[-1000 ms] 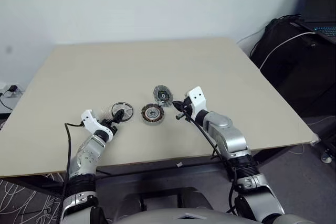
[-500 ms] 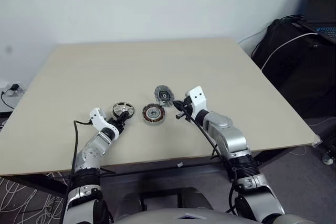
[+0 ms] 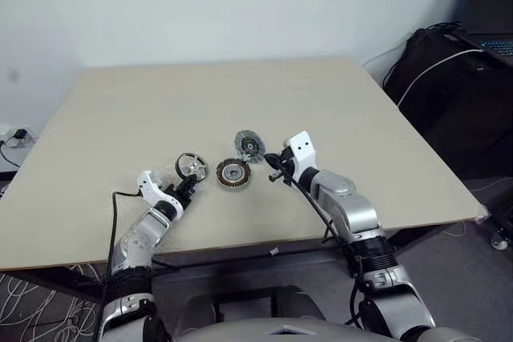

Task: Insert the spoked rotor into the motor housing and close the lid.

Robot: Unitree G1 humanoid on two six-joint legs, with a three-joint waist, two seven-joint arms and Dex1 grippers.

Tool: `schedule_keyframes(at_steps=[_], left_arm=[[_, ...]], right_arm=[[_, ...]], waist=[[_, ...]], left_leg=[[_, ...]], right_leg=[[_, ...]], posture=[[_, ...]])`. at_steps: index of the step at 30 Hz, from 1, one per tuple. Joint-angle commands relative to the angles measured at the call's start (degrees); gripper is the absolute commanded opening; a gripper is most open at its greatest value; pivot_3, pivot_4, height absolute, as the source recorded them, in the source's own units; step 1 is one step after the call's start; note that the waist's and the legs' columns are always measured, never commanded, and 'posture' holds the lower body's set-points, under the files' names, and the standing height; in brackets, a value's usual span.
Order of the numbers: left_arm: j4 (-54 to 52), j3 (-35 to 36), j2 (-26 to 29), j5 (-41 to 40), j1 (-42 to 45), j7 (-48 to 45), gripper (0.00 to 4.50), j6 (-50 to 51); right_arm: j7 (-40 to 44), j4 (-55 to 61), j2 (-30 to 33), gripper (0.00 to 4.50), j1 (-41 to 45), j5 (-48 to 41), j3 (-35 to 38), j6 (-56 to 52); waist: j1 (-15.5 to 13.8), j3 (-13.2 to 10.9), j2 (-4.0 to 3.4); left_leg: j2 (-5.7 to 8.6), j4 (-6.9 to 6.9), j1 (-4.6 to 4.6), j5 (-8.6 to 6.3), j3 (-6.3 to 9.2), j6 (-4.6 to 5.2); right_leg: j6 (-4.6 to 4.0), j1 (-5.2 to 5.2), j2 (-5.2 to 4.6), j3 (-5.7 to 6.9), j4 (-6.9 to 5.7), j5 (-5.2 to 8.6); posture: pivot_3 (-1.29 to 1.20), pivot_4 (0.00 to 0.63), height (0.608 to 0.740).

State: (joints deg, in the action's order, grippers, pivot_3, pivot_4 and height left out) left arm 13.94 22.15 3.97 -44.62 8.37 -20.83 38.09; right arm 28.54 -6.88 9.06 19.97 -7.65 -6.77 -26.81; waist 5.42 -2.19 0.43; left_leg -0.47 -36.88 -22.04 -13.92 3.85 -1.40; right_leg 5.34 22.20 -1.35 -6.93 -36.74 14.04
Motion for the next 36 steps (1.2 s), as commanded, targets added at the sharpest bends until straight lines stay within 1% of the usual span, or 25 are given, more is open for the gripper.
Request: schedule_keyframes(at_steps=[1,3,4,6,11,17,36], left_arm=[[-8.55,-1.31,-0.36,-7.68,0.32,-2.52,0.49,7.66],[-9.79,-1.92,-0.43,-9.87,0.32,-1.75,0.49,11.52],[-10.17,-2.16,-0.58,-10.76,0.55,-1.56,0.49,12.81],[-9.81,-2.08,-0.87,-12.25,1.49,-1.06,0.49,14.57],[-6.39,-3.89,-0.89,-11.81,5.08,-1.15,0.49,17.3],[-1.96,-4.31,-1.01,-10.63,8.6,-2.48,0.49,16.7],[6.65,-4.44,-1.47,-5.25,10.44,-3.52,0.49,12.71]], right_arm=[[-0.15,2.49,-0.03,0.0,0.6,-0.88,0.45,0.21],[-0.15,2.51,-0.01,0.0,0.55,-0.87,0.42,0.15],[-0.13,2.51,0.04,0.0,0.51,-0.83,0.39,0.14],[-0.11,2.58,0.09,0.0,0.43,-0.86,0.4,0.09],[-0.21,2.79,0.16,0.0,0.4,-0.9,0.44,-0.07],[-0.44,3.56,0.51,0.0,0.33,-1.08,0.91,-0.42],[-0.72,4.35,0.79,0.0,0.45,-1.7,1.04,-0.91]], waist=[[-0.26,-0.01,0.02],[-0.29,-0.01,0.01],[-0.25,-0.01,0.01],[-0.2,-0.01,0.01],[-0.17,-0.01,0.01],[-0.11,-0.01,0.01],[-0.31,-0.01,0.01]], left_leg=[[0.01,-0.01,-0.08,0.0,0.02,0.0],[0.01,-0.09,-0.35,0.01,0.08,0.0],[0.01,-0.12,-0.4,0.01,0.07,0.0],[0.01,-0.14,-0.4,0.01,0.06,0.0],[0.01,-0.15,-0.4,0.02,0.08,-0.01],[0.02,-0.14,-0.42,0.03,0.08,-0.02],[0.02,-0.15,-0.44,0.03,0.1,-0.03]], right_leg=[[0.03,0.07,0.0,0.0,-0.01,-0.01],[0.11,0.31,0.02,0.02,-0.04,-0.06],[0.26,0.34,0.02,0.01,-0.04,-0.15],[0.3,0.33,0.02,0.01,-0.02,-0.17],[0.28,0.34,0.07,0.02,-0.04,-0.16],[0.29,0.35,0.06,0.01,-0.01,-0.17],[0.31,0.36,0.07,0.01,-0.02,-0.19]], posture=[[0.0,0.0,0.74],[0.0,0.0,0.74],[0.0,0.0,0.74],[0.0,0.0,0.74],[0.0,0.0,0.74],[0.0,0.0,0.74],[0.0,0.0,0.74]])
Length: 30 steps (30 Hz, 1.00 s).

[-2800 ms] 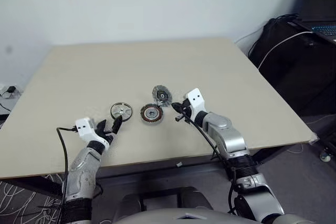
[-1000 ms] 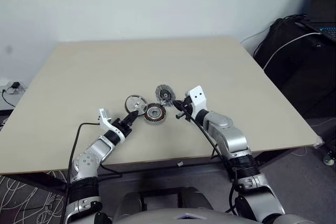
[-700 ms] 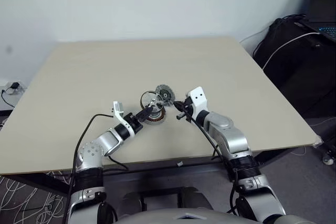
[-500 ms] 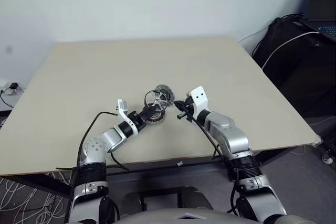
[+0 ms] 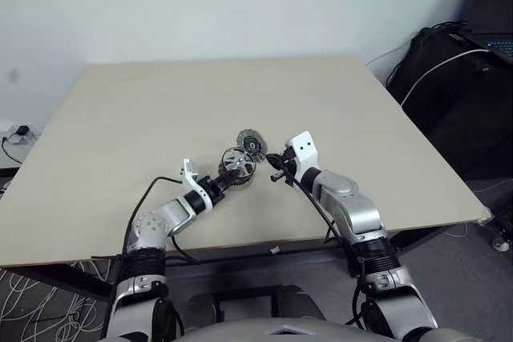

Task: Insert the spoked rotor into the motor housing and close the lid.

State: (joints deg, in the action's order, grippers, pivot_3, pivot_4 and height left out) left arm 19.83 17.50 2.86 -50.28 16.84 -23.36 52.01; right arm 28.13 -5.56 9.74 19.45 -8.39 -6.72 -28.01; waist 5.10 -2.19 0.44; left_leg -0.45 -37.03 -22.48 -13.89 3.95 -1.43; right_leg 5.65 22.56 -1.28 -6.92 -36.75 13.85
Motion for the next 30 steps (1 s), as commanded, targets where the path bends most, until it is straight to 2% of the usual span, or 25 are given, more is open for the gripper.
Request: schedule_keyframes(at_steps=[1,11,21,30], left_arm=[[1.52,0.21,-0.37,0.77,2.2,-1.06,0.49,-1.43],[4.16,-0.03,-0.85,2.66,3.23,-2.43,0.49,-2.15],[1.73,1.59,-1.25,1.98,2.55,-2.6,3.59,-2.86],[-1.2,3.59,-1.99,2.0,0.46,-0.59,3.59,-4.39]], right_arm=[[-0.33,3.04,0.1,0.0,0.94,-0.94,0.96,0.34],[-0.47,3.61,0.27,0.0,0.75,-1.13,1.04,0.08],[-0.42,3.64,0.42,0.0,0.75,-1.23,0.94,-0.12],[-0.43,3.35,0.57,0.0,0.72,-1.43,0.75,-0.06]], waist=[[0.0,0.0,0.0],[-0.14,0.0,0.0],[-0.25,0.01,-0.01],[-0.25,0.01,-0.01]], left_leg=[[0.0,0.0,0.0,0.0,0.0,0.0],[0.0,0.0,0.0,0.0,0.0,0.0],[0.0,-0.07,0.04,0.05,0.0,0.0],[0.01,-0.06,0.02,0.17,0.0,-0.03]], right_leg=[[0.01,0.0,0.0,0.0,0.0,0.0],[0.01,0.0,0.0,0.0,-0.01,-0.01],[-0.01,-0.06,0.0,0.0,-0.03,-0.01],[-0.1,-0.04,0.0,-0.02,-0.03,-0.06]], posture=[[0.0,0.0,0.74],[0.0,0.0,0.74],[0.0,0.0,0.74],[0.0,0.0,0.74]])
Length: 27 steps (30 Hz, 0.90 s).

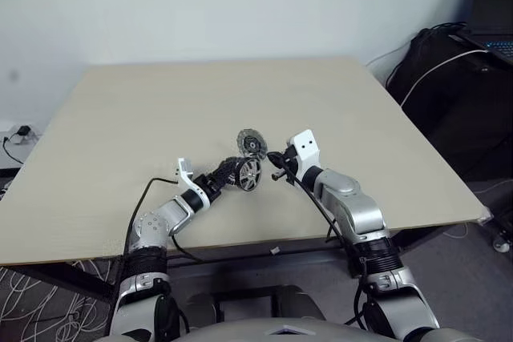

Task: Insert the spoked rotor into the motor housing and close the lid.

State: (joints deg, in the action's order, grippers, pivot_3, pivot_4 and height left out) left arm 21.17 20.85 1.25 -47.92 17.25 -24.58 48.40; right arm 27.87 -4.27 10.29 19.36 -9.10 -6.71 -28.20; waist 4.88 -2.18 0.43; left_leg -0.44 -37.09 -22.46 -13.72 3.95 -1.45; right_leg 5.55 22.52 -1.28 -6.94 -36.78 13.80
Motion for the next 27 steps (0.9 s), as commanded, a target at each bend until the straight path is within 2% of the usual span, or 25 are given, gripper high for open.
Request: schedule_keyframes(at_steps=[1,16,19,20,27], left_arm=[[-2.65,0.2,-0.41,-0.31,-0.11,0.68,3.59,-0.85],[-6.35,-2.46,1.09,0.04,-2.69,-1.61,3.59,-0.45],[-6.33,-3.33,1.73,0.31,-2.6,-2.55,4.13,0.2],[-6.49,-3.84,2.04,0.83,-2.59,-2.75,4.48,0.17],[-5.04,-5.4,3.14,2.71,-0.63,-4.18,4.48,-0.62]], right_arm=[[-0.16,1.92,-0.01,0.0,0.9,-0.74,0.7,0.17],[1.88,2.1,0.58,0.0,0.01,-1.84,-0.42,-1.13],[1.71,1.92,0.45,0.0,0.29,-1.77,-0.52,-1.11],[1.69,1.96,0.44,0.0,0.31,-1.76,-0.56,-1.12],[1.35,2.14,0.44,0.0,0.15,-1.84,-0.19,-1.12]], waist=[[-0.06,0.0,0.0],[-0.04,0.0,0.0],[-0.03,0.0,0.0],[-0.03,0.0,0.0],[-0.08,0.0,-0.01]], left_leg=[[0.0,0.01,0.0,0.0,0.0,0.0],[0.0,0.02,-0.01,0.0,0.01,0.0],[0.0,0.0,0.0,0.0,0.0,0.0],[0.0,0.0,0.0,0.0,0.0,0.0],[0.0,0.01,0.0,0.0,0.01,0.0]], right_leg=[[0.01,0.0,0.0,0.0,0.0,0.0],[0.0,0.01,0.0,0.0,0.0,0.0],[-0.02,0.0,0.01,0.0,0.0,0.01],[-0.02,0.0,0.0,0.0,0.0,0.01],[-0.01,0.0,0.0,0.0,0.0,0.0]], posture=[[0.0,0.0,0.74],[0.0,0.0,0.74],[0.0,0.0,0.74],[0.0,0.0,0.74],[0.0,0.0,0.74]])
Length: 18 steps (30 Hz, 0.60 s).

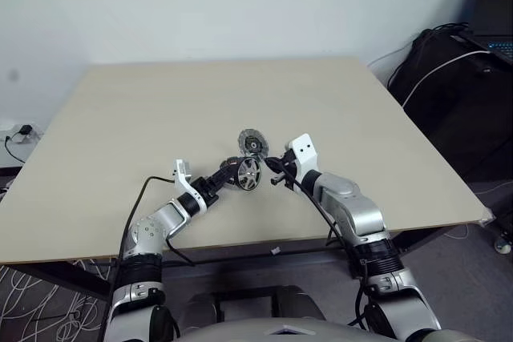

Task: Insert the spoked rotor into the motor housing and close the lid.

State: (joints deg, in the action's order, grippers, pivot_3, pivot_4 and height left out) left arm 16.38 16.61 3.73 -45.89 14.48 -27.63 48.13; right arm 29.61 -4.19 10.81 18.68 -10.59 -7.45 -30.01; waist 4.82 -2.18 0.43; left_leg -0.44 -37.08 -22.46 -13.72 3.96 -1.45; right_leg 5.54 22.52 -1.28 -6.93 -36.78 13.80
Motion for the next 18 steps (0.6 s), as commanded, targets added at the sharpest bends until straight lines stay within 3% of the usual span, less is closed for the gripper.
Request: schedule_keyframes(at_steps=[1,10,13,16,18], left_arm=[[0.33,-1.77,0.87,1.36,2.56,-1.54,4.48,-0.45],[7.27,-10.73,2.17,12.06,8.71,-7.44,4.48,-8.23],[9.39,-10.5,1.85,12.76,10.64,-8.47,4.48,-9.07],[10.97,-9.86,1.97,13.12,11.58,-8.98,3.9,-9.89],[11.0,-9.62,2.19,13.43,11.24,-9.18,3.27,-10.11]], right_arm=[[-0.45,2.08,-0.1,0.0,0.8,-0.37,0.58,0.7],[-0.86,2.04,-0.33,0.0,0.78,-0.4,0.68,0.85],[-1.1,2.29,-0.32,0.0,0.67,-0.51,0.72,0.78],[-1.33,2.43,-0.19,0.0,0.53,-0.58,0.97,0.71],[-1.41,2.53,-0.12,0.0,0.41,-0.6,1.02,0.68]], waist=[[-0.02,0.0,0.0],[-0.16,0.0,0.0],[-0.12,0.0,0.0],[0.03,0.0,0.0],[0.01,0.0,0.0]], left_leg=[[0.0,0.0,0.0,0.0,0.0,0.0],[0.02,-0.02,0.0,0.01,0.0,0.0],[0.02,-0.01,0.0,0.01,0.0,0.0],[0.01,0.02,-0.01,0.0,0.01,0.0],[0.01,0.03,-0.01,0.0,0.02,0.01]], right_leg=[[0.0,0.0,0.0,0.0,0.0,0.0],[0.0,-0.02,0.0,0.0,0.0,0.0],[0.02,-0.01,0.0,0.0,0.0,-0.01],[0.06,0.02,0.01,0.0,0.0,-0.04],[0.11,0.02,0.01,0.0,-0.01,-0.06]], posture=[[0.0,0.0,0.74],[0.0,0.0,0.74],[0.0,0.0,0.74],[0.0,0.0,0.74],[0.0,0.0,0.74]])
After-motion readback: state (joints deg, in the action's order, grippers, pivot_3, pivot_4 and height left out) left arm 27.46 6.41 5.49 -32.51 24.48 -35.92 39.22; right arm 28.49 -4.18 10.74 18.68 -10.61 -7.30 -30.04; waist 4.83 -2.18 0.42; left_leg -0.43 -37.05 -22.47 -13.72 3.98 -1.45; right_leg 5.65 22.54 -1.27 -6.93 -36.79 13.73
